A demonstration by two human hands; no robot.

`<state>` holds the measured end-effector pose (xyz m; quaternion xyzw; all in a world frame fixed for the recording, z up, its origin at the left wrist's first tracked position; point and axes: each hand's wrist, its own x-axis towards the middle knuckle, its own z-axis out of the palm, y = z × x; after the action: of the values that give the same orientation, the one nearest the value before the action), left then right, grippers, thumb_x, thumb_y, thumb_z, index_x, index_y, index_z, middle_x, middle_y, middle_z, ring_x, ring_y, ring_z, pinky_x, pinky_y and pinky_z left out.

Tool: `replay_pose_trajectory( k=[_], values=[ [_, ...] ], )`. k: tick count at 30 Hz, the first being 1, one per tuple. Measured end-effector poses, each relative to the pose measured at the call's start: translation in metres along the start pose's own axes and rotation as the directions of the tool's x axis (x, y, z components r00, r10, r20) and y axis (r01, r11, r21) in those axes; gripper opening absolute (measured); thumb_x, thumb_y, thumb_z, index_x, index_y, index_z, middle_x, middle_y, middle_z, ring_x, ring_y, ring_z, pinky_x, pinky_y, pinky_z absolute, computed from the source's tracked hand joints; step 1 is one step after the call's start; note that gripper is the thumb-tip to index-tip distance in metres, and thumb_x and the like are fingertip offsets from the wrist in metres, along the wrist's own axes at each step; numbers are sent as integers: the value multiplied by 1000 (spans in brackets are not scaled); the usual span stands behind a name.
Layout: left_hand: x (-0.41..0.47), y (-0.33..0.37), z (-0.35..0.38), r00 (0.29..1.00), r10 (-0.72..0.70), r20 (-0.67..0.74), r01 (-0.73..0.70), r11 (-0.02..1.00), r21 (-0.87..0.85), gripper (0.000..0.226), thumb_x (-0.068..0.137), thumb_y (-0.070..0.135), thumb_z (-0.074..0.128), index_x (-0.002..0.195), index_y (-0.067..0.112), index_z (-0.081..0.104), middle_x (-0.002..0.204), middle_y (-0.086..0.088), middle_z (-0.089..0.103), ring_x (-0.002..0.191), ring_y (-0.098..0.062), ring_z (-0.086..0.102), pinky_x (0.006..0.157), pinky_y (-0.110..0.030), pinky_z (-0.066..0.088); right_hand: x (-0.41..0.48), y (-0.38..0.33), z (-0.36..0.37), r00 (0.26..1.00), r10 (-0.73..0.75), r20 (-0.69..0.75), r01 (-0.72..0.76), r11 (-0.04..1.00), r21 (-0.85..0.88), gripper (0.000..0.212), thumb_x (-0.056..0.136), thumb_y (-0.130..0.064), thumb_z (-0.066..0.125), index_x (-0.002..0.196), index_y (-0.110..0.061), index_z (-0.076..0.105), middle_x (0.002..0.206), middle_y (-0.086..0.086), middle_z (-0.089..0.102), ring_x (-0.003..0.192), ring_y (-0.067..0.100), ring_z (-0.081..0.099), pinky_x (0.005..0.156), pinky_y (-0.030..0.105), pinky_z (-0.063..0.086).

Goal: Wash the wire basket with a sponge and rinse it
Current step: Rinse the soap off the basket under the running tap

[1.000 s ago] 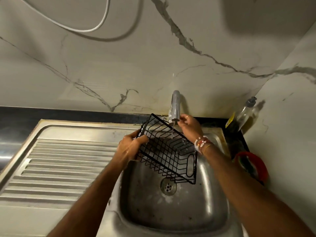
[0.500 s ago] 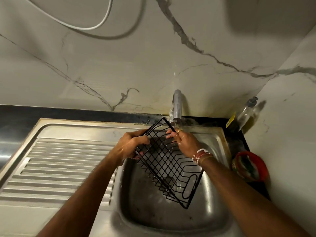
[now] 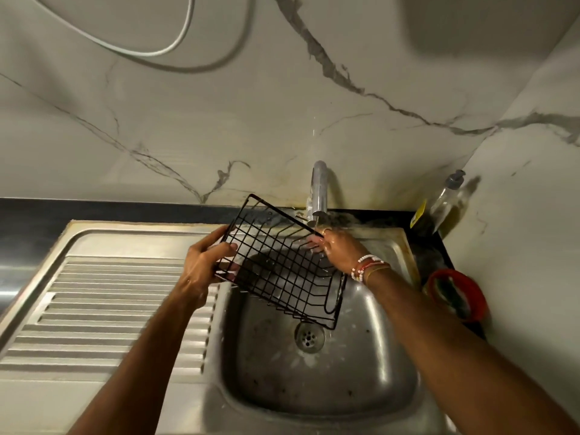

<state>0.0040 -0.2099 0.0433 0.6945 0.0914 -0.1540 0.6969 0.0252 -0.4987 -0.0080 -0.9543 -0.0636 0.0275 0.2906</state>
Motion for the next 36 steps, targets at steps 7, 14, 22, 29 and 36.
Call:
replay_pose_trajectory(
  k=[7, 14, 22, 29, 36],
  values=[
    [-2, -8, -20, 999, -26, -48, 22, 997, -71, 68, 68, 30, 66, 136, 32, 61, 127, -12, 64, 87, -36, 67, 72, -40, 56, 5, -1, -2, 999, -40, -9, 36, 963, -268, 35, 99, -38, 41, 122, -18, 57, 105, 12, 69, 94, 29, 65, 73, 35, 51],
    [-6, -14, -23, 996, 0, -91, -11, 992, -124, 58, 81, 20, 67, 138, 26, 60, 114, -15, 65, 84, -37, 65, 66, -37, 54, 12, -22, -5, 997, -59, 55, 66, 988, -139, 27, 99, -20, 44, 122, -17, 59, 86, 2, 69, 62, 10, 60, 54, 21, 47],
    [-20, -41, -14, 987, 32, -160, -64, 978, -199, 41, 98, 8, 52, 136, 23, 53, 115, -15, 62, 86, -37, 65, 67, -43, 58, -1, 8, 23, 924, 370, 96, -345, 697, 628, 26, 99, -40, 40, 97, -25, 62, 102, -2, 68, 86, 25, 69, 63, 34, 55],
    [-50, -67, 5, 943, 270, -196, -197, 924, 327, 67, 85, 76, 30, 132, 29, 34, 127, -11, 60, 104, -27, 67, 86, -47, 56, -8, 17, 48, 802, 579, -144, -425, 724, 544, 32, 100, -34, 32, 91, -19, 58, 88, 7, 71, 52, 26, 67, 47, 40, 55],
    [10, 33, 13, 988, 63, 138, -148, 589, 794, 69, 81, 75, 56, 137, 35, 53, 145, -3, 55, 126, -24, 55, 106, -44, 44, -3, 8, 37, 896, 269, -352, -252, 963, 94, 35, 99, -40, 36, 118, -22, 59, 92, 9, 71, 76, 29, 67, 65, 39, 55]
  ],
)
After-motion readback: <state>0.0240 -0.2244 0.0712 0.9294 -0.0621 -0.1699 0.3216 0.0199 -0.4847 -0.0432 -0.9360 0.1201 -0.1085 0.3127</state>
